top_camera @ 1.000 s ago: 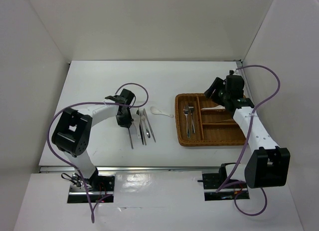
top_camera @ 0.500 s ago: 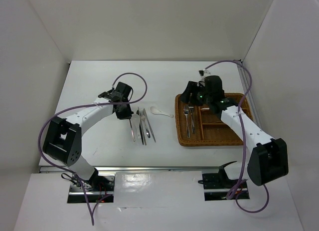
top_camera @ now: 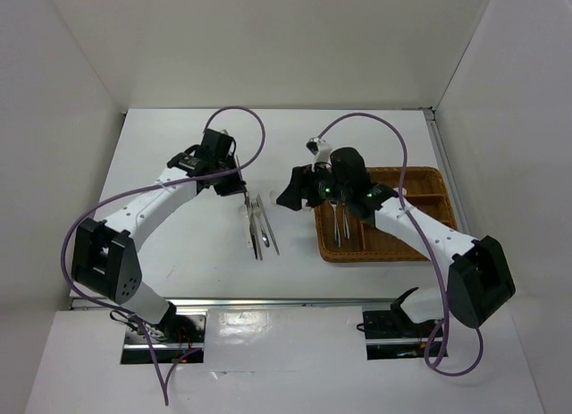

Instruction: Sort the eating utensils into containers

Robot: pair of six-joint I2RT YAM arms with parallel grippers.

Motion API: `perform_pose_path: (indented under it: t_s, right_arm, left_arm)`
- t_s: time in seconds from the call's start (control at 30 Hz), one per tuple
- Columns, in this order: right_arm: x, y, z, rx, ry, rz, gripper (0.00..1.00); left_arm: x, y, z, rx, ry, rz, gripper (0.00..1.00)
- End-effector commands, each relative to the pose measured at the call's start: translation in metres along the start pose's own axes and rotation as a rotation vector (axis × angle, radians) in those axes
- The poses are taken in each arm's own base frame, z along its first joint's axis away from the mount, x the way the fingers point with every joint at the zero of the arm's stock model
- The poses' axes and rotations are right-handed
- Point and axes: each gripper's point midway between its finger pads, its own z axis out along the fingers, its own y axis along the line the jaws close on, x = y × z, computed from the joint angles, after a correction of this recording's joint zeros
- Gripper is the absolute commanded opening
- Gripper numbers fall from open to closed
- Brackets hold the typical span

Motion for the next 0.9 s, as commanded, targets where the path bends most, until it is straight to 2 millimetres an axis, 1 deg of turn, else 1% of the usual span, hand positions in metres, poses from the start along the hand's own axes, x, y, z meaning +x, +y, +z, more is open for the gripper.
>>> perform_pose_path:
  t_s: [0.0, 0.03, 0.07, 0.1, 0.13, 0.17, 0.2, 0.23, 0.3, 0.37, 0.4, 0.43, 0.47, 0.5, 0.53, 0.57, 0.6, 0.67, 0.7, 0.73, 0.77, 0.83, 0.87]
  right_arm:
    - [-0.013, 0.027, 0.008, -0.102, -0.054, -0.084, 0.81]
    - [-0.01, 0.024, 0.011, -0.097, -0.043, -0.079, 0.81]
    - [-0.011, 0.032, 0.012, -0.113, -0.045, -0.089, 0.81]
    - [-0.006, 0.033, 0.016, -0.116, -0.028, -0.088, 0.81]
    - [-0.01, 0.034, 0.019, -0.12, -0.037, -0.092, 0.83]
    - [-0.008, 0.037, 0.019, -0.127, -0.032, -0.095, 0.83]
    - [-0.01, 0.037, 0.023, -0.128, -0.035, -0.097, 0.84]
    - [-0.003, 0.037, 0.028, -0.131, -0.013, -0.094, 0.84]
    - [-0.005, 0.041, 0.033, -0.139, -0.011, -0.099, 0.84]
    - [-0.007, 0.041, 0.035, -0.139, -0.011, -0.099, 0.84]
    - [-0.006, 0.038, 0.039, -0.13, -0.013, -0.098, 0.84]
    - [-0.009, 0.044, 0.039, -0.142, -0.019, -0.106, 0.84]
    - [-0.009, 0.042, 0.044, -0.138, -0.011, -0.102, 0.84]
    - [-0.007, 0.038, 0.047, -0.125, -0.008, -0.099, 0.84]
    - [-0.007, 0.037, 0.051, -0.122, -0.002, -0.096, 0.84]
    - [-0.005, 0.033, 0.054, -0.109, 0.002, -0.092, 0.82]
    - [-0.009, 0.035, 0.053, -0.112, -0.006, -0.086, 0.8]
    - [-0.011, 0.028, 0.061, -0.081, -0.01, -0.071, 0.62]
    - [-0.009, 0.027, 0.061, -0.077, -0.002, -0.068, 0.53]
    - [-0.014, 0.025, 0.064, -0.059, -0.014, -0.069, 0.45]
    - [-0.018, 0.023, 0.066, -0.043, -0.02, -0.059, 0.24]
    - [-0.02, 0.01, 0.067, 0.042, -0.016, -0.026, 0.0]
    - [-0.022, 0.005, 0.066, 0.082, -0.019, -0.011, 0.0]
  left_arm:
    - [-0.03, -0.043, -0.026, 0.137, -0.085, -0.006, 0.18]
    - [-0.027, -0.051, -0.026, 0.157, -0.069, 0.003, 0.18]
    - [-0.028, -0.054, -0.024, 0.166, -0.061, 0.004, 0.18]
    - [-0.031, -0.06, -0.028, 0.184, -0.065, 0.005, 0.18]
    - [-0.029, -0.068, -0.029, 0.203, -0.047, 0.014, 0.18]
    - [-0.029, -0.068, -0.029, 0.203, -0.047, 0.014, 0.18]
    - [-0.028, -0.075, -0.033, 0.225, -0.042, 0.013, 0.18]
    - [-0.026, -0.079, -0.033, 0.235, -0.045, 0.02, 0.18]
    - [-0.024, -0.086, -0.035, 0.257, -0.039, 0.02, 0.18]
    - [-0.023, -0.091, -0.036, 0.282, -0.031, 0.014, 0.18]
    - [-0.02, -0.094, -0.037, 0.287, -0.026, 0.022, 0.18]
    - [-0.018, -0.096, -0.038, 0.296, -0.016, 0.013, 0.18]
    - [-0.019, -0.098, -0.039, 0.31, -0.017, 0.014, 0.18]
    - [-0.013, -0.099, -0.037, 0.307, -0.003, 0.01, 0.18]
    - [-0.013, -0.102, -0.038, 0.323, 0.0, 0.012, 0.18]
    - [-0.014, -0.104, -0.038, 0.33, -0.007, 0.013, 0.18]
    - [-0.01, -0.107, -0.04, 0.342, 0.007, 0.012, 0.18]
    - [-0.01, -0.11, -0.039, 0.357, 0.005, 0.014, 0.18]
    - [-0.01, -0.11, -0.039, 0.357, 0.005, 0.014, 0.18]
    - [-0.007, -0.112, -0.039, 0.361, 0.01, 0.02, 0.18]
    - [-0.005, -0.113, -0.04, 0.368, 0.017, 0.022, 0.18]
    - [-0.002, -0.11, -0.036, 0.355, 0.03, 0.03, 0.19]
    - [-0.002, -0.107, -0.035, 0.34, 0.027, 0.028, 0.2]
